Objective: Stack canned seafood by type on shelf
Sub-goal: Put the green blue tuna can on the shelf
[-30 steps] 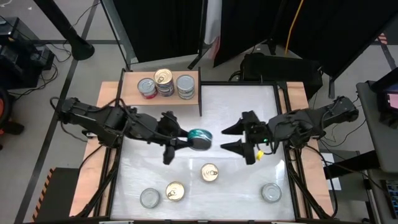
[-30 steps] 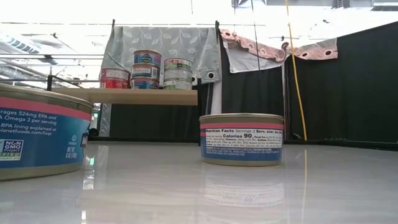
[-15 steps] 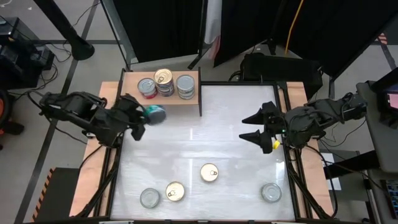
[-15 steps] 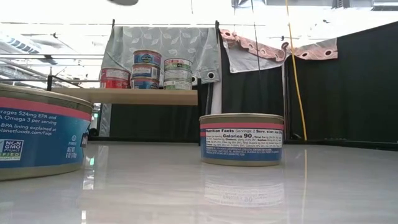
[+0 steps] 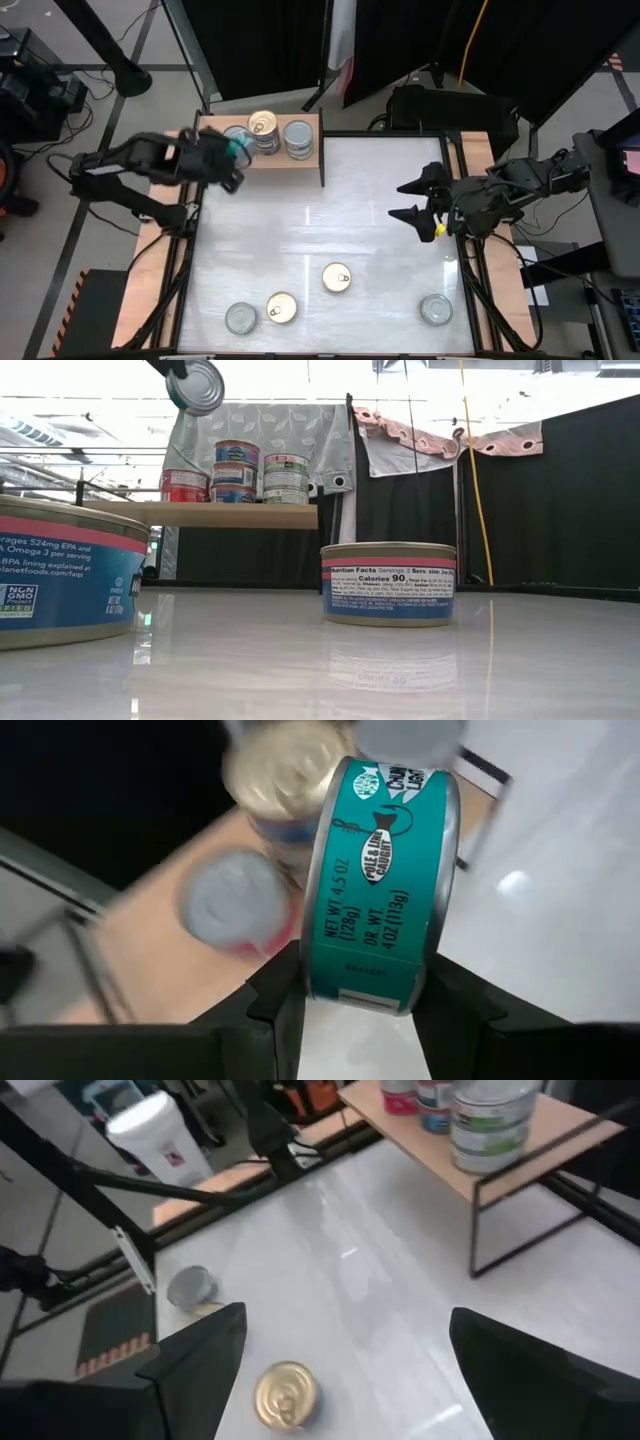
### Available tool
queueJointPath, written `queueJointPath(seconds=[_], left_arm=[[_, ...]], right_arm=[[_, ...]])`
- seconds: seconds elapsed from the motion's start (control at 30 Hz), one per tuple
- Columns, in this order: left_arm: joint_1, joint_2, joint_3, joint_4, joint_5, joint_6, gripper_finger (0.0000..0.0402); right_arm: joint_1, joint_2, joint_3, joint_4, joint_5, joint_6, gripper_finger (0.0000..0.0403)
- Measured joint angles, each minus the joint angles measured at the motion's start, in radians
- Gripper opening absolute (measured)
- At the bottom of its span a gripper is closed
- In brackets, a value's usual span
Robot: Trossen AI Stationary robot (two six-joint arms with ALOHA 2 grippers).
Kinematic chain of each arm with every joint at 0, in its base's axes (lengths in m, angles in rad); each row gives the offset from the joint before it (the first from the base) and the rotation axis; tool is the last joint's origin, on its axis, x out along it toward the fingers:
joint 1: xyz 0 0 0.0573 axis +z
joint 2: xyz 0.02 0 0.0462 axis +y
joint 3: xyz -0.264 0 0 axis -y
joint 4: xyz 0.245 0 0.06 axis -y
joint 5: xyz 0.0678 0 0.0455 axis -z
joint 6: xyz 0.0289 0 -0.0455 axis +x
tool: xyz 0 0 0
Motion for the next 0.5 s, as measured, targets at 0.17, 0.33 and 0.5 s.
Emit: queueJointPath(seconds=[0.17,0.33,0.5], left_arm=[[0.186,0.061,0.154,-0.011,-0.073,0.314,0.0144],[0.366,0.085,0.287,-0.011,-0.146,0.583,0.0144],[0.494,0.081,0.308,-0.012,-0.218,0.901,0.0144]], right_arm=[[0.0,-0.006,0.0,-0.06,0.066,0.002,0.0341],[-0.012,-0.027,0.0,-0.083,0.087,0.017,0.0341],[-0.011,-0.05,0.0,-0.134,0.099,0.078,0.0341]])
